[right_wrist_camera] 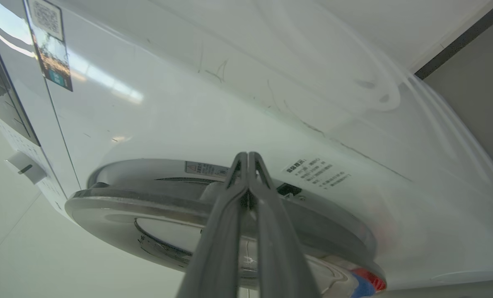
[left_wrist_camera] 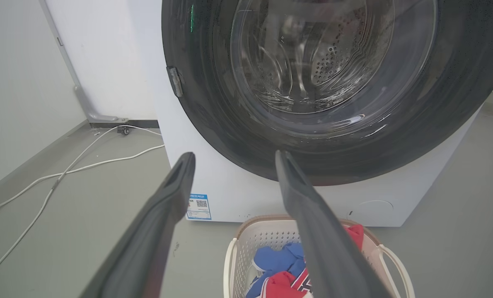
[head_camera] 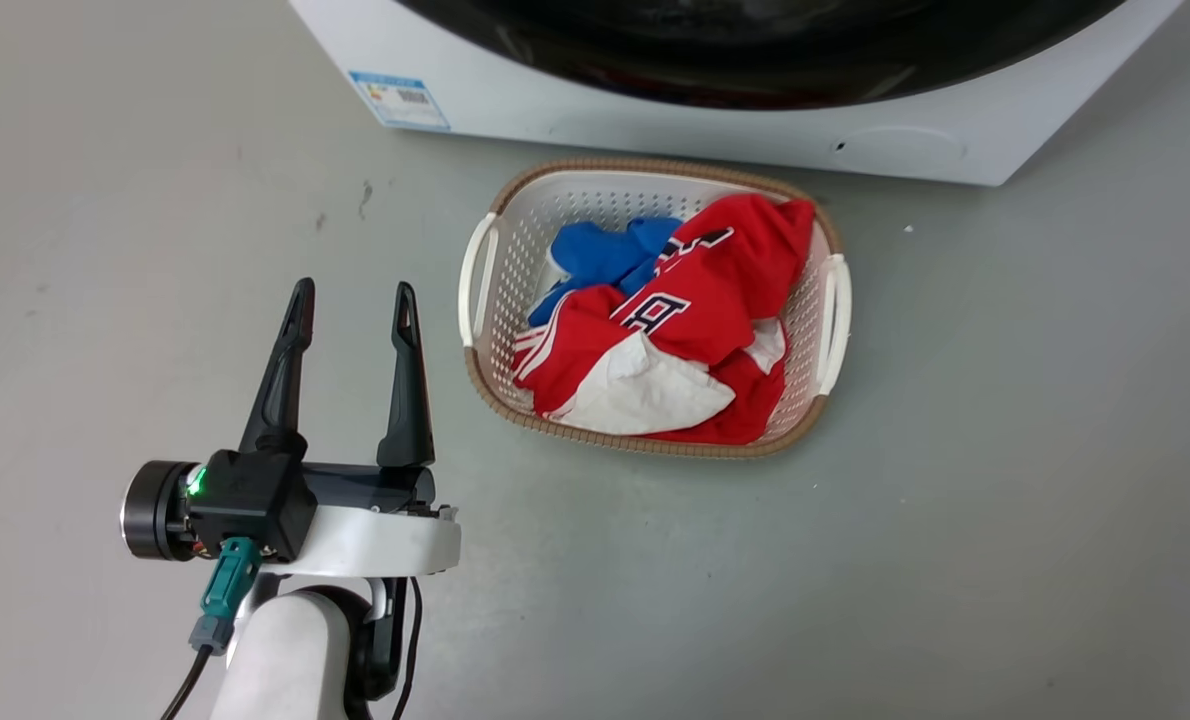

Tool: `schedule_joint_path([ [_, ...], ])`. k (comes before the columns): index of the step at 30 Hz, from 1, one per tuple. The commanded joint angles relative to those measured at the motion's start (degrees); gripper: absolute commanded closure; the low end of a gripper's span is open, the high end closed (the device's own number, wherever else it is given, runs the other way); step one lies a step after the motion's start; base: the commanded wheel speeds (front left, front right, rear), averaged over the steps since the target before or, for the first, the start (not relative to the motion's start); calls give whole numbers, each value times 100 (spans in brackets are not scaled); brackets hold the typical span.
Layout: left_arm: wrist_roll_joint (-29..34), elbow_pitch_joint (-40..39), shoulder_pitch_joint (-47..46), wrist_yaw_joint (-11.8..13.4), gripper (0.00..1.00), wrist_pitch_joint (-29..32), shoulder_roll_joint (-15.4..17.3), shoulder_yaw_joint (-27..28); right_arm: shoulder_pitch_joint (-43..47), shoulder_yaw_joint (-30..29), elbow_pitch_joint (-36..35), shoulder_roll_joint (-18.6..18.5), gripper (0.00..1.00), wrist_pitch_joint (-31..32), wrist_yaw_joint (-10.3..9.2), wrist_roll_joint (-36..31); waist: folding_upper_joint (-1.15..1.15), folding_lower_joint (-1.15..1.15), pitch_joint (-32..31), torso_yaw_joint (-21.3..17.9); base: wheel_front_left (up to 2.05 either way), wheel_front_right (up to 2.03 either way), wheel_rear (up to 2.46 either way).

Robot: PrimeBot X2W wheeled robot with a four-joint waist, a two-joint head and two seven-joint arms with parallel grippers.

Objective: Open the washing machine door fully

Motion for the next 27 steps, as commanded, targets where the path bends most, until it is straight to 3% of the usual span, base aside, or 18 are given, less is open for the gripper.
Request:
schedule_joint_path([
  [1,-4,-22,-62,38,0,-16,-4,-7,-145,70,39,-56,100,49,2,-77,0,-1,99,72,0,0,0],
  [15,-148,-64,-229,154,0,-16,-3,-153,-1228,1034,404,-119,100,865,2,-638,0,-1,496,239,0,0,0],
  [27,-111,-3,-152,159,0,-16,-5,-55,-424,1548,-303,-117,100,1267,10,-446,0,-1,295,112,0,0,0],
])
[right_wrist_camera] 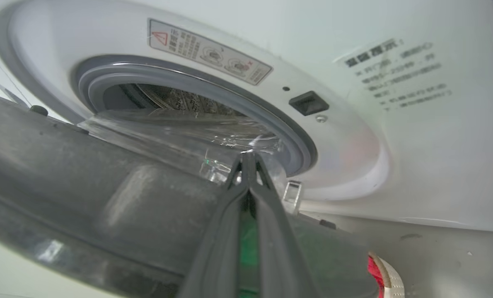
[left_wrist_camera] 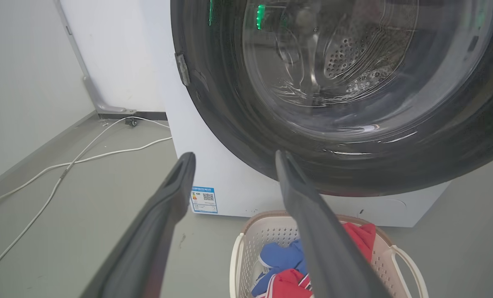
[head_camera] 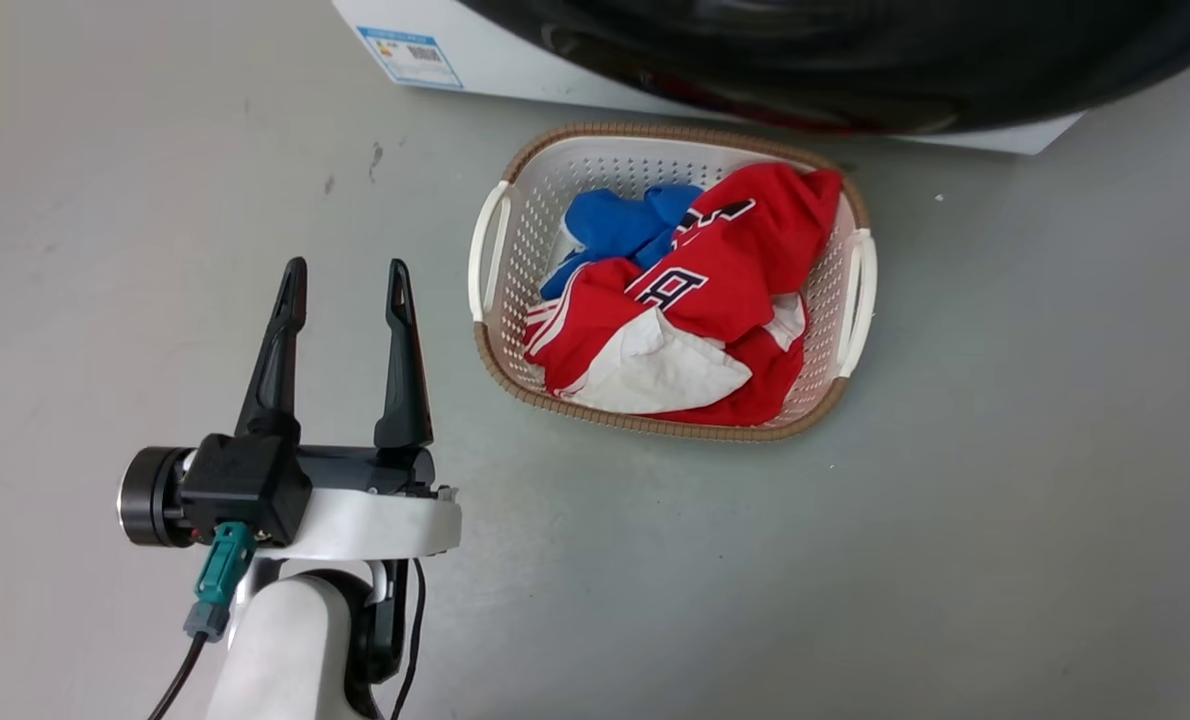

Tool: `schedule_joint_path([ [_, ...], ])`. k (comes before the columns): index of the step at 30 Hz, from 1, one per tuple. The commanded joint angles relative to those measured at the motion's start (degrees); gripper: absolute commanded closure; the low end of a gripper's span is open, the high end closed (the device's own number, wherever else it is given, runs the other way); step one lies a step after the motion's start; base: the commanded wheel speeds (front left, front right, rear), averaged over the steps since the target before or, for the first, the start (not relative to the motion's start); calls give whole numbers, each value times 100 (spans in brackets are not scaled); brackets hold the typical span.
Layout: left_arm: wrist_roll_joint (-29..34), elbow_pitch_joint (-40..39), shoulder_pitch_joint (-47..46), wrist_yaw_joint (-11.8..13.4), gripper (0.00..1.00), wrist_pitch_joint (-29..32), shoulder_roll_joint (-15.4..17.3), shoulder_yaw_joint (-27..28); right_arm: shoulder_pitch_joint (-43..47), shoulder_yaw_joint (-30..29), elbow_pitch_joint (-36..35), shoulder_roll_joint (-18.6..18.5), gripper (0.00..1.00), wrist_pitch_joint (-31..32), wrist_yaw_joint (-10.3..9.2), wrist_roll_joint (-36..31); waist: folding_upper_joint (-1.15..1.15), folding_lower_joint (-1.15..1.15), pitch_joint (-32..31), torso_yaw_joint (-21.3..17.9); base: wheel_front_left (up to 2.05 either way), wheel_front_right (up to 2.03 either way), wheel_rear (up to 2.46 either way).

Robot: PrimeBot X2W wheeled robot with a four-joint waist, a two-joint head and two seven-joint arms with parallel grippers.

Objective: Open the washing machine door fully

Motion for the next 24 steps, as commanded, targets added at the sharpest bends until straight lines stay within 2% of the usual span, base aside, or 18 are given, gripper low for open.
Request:
schedule_joint_path([
  [1,40,3,56,-23,0,-16,-2,23,225,151,-144,128,100,97,19,93,0,0,-101,-74,0,0,0],
  [10,162,66,257,-127,0,-16,-2,204,1556,421,-1198,141,100,163,18,496,0,0,-585,-370,0,0,0],
  [24,178,187,625,-191,0,-16,-2,282,3683,698,-2931,347,100,-316,18,856,0,0,-1233,-482,0,0,0],
])
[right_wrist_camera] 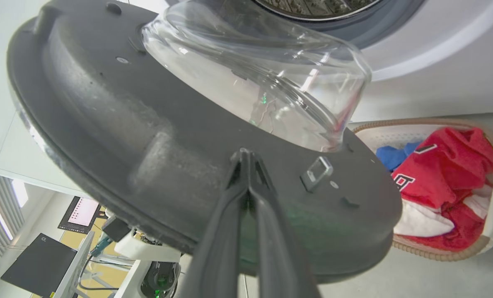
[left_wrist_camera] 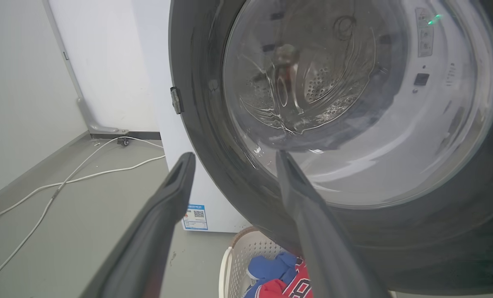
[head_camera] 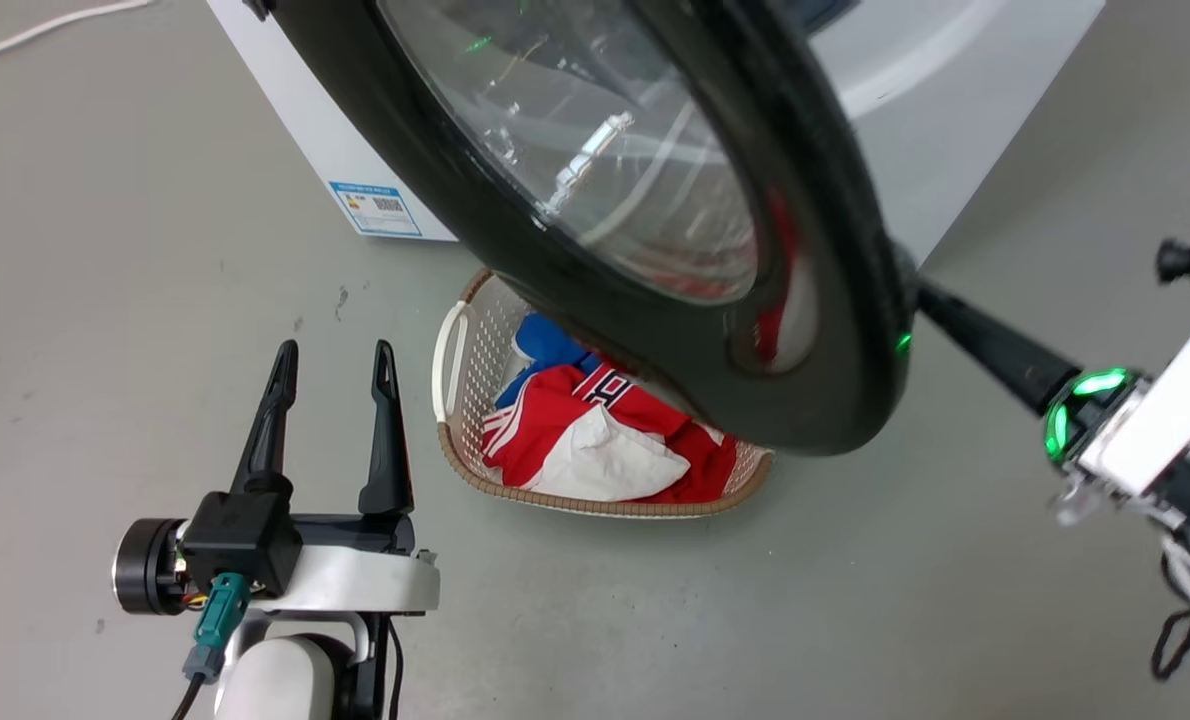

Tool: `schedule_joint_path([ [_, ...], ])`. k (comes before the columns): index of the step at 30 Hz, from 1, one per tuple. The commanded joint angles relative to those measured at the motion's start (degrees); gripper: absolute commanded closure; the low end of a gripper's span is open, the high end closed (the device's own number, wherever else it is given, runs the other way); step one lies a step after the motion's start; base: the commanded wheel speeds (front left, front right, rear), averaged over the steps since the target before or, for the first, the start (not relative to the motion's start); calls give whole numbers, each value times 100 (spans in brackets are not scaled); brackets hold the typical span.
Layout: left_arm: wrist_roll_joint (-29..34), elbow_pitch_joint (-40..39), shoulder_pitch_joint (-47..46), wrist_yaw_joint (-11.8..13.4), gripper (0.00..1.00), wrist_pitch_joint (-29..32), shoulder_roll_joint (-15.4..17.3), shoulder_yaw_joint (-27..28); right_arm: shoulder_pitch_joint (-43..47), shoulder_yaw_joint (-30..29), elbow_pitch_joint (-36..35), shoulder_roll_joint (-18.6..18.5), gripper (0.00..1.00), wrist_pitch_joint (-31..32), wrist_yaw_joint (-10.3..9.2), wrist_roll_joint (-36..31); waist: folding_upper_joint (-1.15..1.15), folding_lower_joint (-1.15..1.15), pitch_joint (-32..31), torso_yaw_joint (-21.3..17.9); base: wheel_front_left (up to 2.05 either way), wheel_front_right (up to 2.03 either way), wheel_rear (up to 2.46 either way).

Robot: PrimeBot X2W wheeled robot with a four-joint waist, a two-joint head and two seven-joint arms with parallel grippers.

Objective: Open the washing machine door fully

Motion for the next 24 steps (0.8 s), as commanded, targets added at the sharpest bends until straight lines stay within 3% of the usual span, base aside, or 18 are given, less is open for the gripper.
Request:
schedule_joint_path([
  [1,41,14,66,-17,0,-16,-2,22,179,91,-121,53,100,-7,16,-5,0,0,-73,-12,0,0,0],
  [7,44,70,171,-42,0,-16,-2,37,672,519,-476,384,100,-153,16,-54,0,0,-265,-15,0,0,0],
  [11,48,105,243,-63,0,-16,-2,24,1010,1134,-720,730,100,-188,16,-133,0,0,-429,37,0,0,0],
  [24,61,133,368,-19,0,-16,-1,36,941,2313,-532,1335,100,-303,16,-291,0,0,-571,130,0,0,0],
])
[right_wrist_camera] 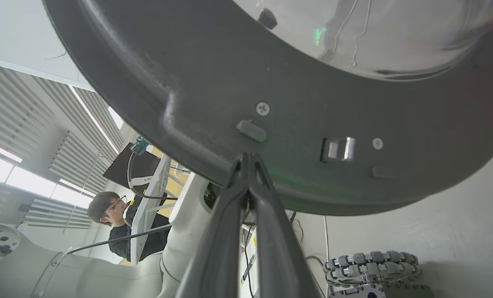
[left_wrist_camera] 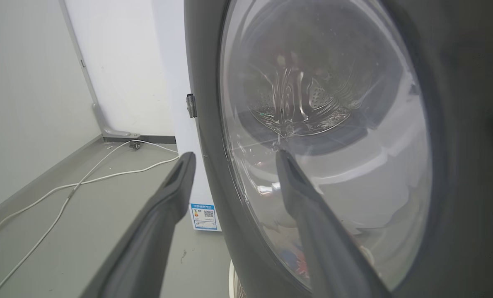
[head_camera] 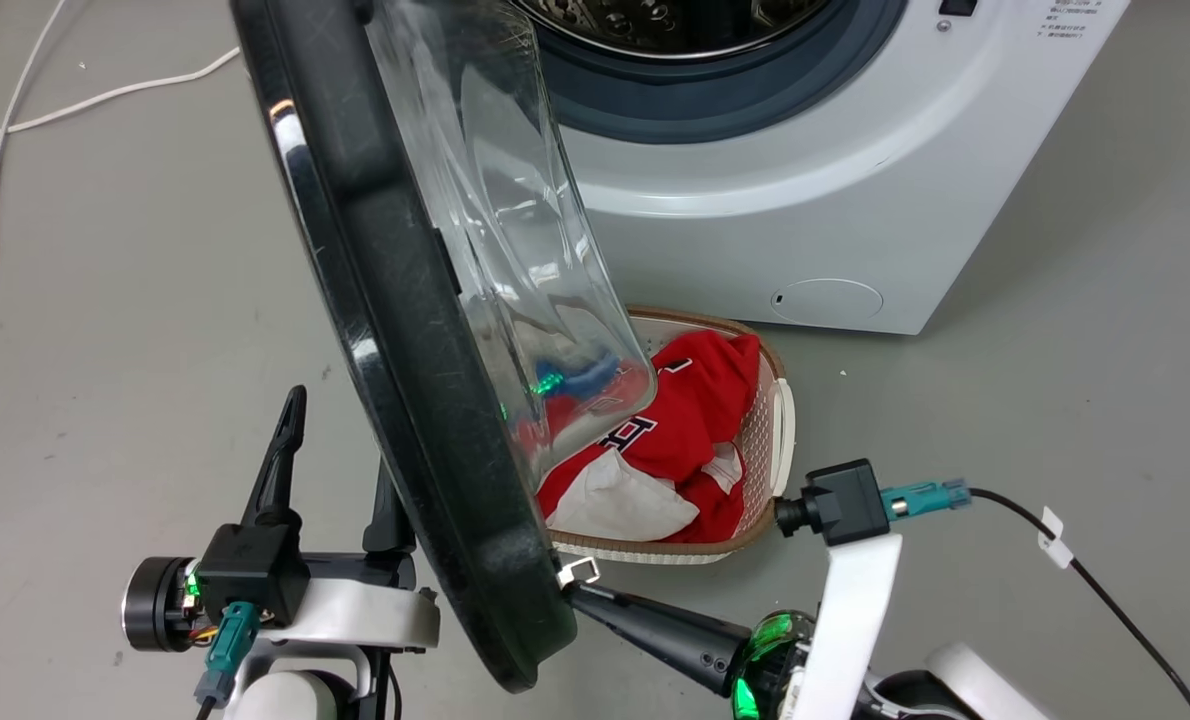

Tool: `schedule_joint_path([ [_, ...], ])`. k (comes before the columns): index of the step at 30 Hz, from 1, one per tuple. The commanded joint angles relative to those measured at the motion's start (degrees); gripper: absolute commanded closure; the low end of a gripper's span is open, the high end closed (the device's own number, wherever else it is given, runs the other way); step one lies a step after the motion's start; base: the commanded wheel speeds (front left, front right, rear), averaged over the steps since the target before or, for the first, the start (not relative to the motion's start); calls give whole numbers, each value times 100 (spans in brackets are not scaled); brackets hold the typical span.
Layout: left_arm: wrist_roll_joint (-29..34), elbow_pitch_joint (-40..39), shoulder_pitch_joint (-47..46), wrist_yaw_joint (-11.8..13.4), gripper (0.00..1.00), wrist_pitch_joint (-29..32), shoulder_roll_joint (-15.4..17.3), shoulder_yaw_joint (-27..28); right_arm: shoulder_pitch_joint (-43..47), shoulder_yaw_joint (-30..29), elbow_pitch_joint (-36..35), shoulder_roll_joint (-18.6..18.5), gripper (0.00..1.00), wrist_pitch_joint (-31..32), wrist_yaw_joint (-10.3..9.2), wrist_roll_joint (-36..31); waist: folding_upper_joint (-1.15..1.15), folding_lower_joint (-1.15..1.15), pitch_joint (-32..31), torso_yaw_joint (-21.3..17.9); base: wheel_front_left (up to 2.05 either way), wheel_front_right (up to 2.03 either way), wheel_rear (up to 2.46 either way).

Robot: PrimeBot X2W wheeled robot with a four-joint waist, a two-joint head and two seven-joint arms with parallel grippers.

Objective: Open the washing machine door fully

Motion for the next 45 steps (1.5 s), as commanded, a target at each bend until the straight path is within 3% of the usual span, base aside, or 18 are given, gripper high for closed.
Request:
schedule_joint_path([
  [1,23,18,64,29,0,-16,0,16,-108,68,71,62,100,-86,16,-54,0,1,-19,3,0,0,0],
  [8,42,84,191,9,0,-16,0,73,46,-55,188,-118,99,-683,16,-126,0,1,-232,-5,0,0,0],
  [9,54,94,230,-1,0,-16,0,85,112,-101,177,-170,56,-837,16,-147,0,1,-282,-11,0,0,0],
  [10,61,107,264,-13,0,-16,0,101,175,-146,136,-205,0,-993,16,-149,0,1,-340,-19,0,0,0],
  [16,84,125,495,-60,0,-16,-1,221,522,-704,-26,-557,0,-2413,16,-588,0,1,-639,-119,0,0,0],
  [19,95,117,595,-72,0,-16,0,283,615,-1061,144,-756,0,-3341,16,-1265,0,1,-746,-171,0,0,0],
  [21,106,107,647,-96,0,-16,0,323,677,-1400,341,-754,0,-3600,16,-1888,0,1,-811,-203,0,0,0],
  [23,108,99,709,-114,0,-16,0,363,757,-2136,525,-509,0,-3660,16,-2669,0,1,-869,-237,0,0,0],
  [27,106,83,779,-143,0,-16,1,404,1048,-3424,221,189,0,-3655,15,-4688,0,1,-941,-271,0,0,0],
  [30,98,82,807,-165,0,-16,-1,415,1253,-3935,-93,613,0,-3657,15,-6023,0,1,-985,-286,0,0,0],
  [34,89,107,836,-179,0,-16,0,432,1533,-4368,-253,986,0,-3658,9,-7327,0,1,-1044,-299,0,0,0],
  [38,81,124,854,-197,0,-16,1,423,1791,-4475,-176,1172,0,-3659,9,-8055,0,1,-1097,-303,0,0,0],
  [45,27,155,909,-205,0,-16,1,380,2141,-4532,104,1369,0,-3659,9,-8206,0,1,-1186,-315,0,0,0],
])
